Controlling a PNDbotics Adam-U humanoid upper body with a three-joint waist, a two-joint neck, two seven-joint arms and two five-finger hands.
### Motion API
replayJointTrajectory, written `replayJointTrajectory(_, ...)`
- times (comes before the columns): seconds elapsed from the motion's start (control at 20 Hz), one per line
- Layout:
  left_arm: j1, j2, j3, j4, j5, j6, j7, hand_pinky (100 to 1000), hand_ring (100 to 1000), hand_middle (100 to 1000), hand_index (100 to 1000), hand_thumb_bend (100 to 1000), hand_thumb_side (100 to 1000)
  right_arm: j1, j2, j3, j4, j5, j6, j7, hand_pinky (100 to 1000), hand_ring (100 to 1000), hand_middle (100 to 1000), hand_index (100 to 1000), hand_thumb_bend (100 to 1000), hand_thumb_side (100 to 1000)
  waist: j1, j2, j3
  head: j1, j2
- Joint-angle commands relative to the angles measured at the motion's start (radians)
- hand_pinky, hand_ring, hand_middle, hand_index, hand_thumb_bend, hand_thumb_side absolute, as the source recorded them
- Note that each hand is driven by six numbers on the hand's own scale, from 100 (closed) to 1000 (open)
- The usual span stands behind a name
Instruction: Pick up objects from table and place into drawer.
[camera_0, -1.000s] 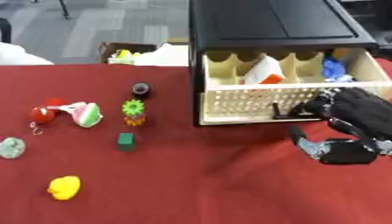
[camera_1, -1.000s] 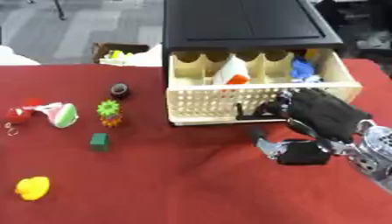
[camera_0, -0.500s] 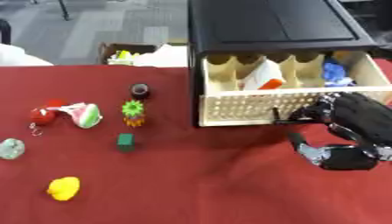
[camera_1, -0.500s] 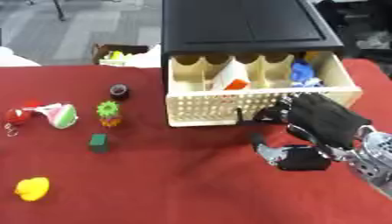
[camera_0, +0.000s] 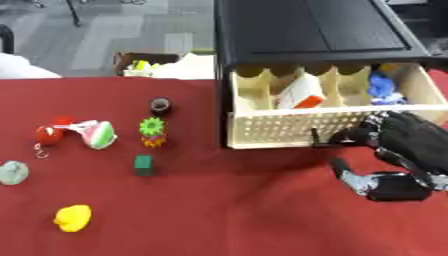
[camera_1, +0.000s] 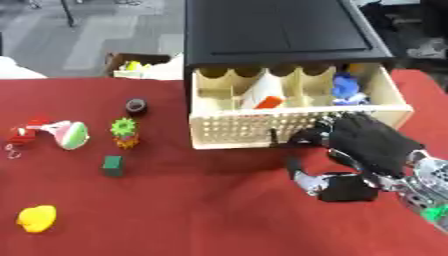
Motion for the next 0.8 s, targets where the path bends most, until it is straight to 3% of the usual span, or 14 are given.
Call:
replayJointTrajectory(0.05,-0.008,0.005,0.002,-0.018,0.000,-0.001,-0.005,657,543,677,743,100,807,0.004,-0.013,0.025,0.013,-0.034,0.006,-0.012,100,100,100,719,100,1000,0.002,-0.008,0.000,0.001,-0.005)
replayJointTrajectory(0.35,-0.008,0.007,0.002,-0.018,-0.001,-0.001,-0.007,657,543,678,743,100,807,-0.029,-0.032,-0.004,0.013,-0.114,0.026,-0.010,100,100,100,714,100,1000,0.000,-0.009,0.000,-0.002,-0.005)
replayJointTrajectory(0.6,-0.008,0.008,0.002,-0.018,0.000,-0.002,-0.008,657,544,678,743,100,807,-0.040,-0.045,-0.015,0.013,-0.130,0.027,-0.010,100,100,100,715,100,1000,-0.002,-0.010,0.000,-0.057,-0.016)
replayJointTrajectory(0.8,-0.008,0.008,0.002,-0.018,-0.001,-0.002,-0.009,658,544,679,743,100,807,-0.047,-0.058,-0.022,0.013,-0.135,0.033,-0.015,100,100,100,714,100,1000,-0.003,-0.011,0.001,-0.069,-0.021)
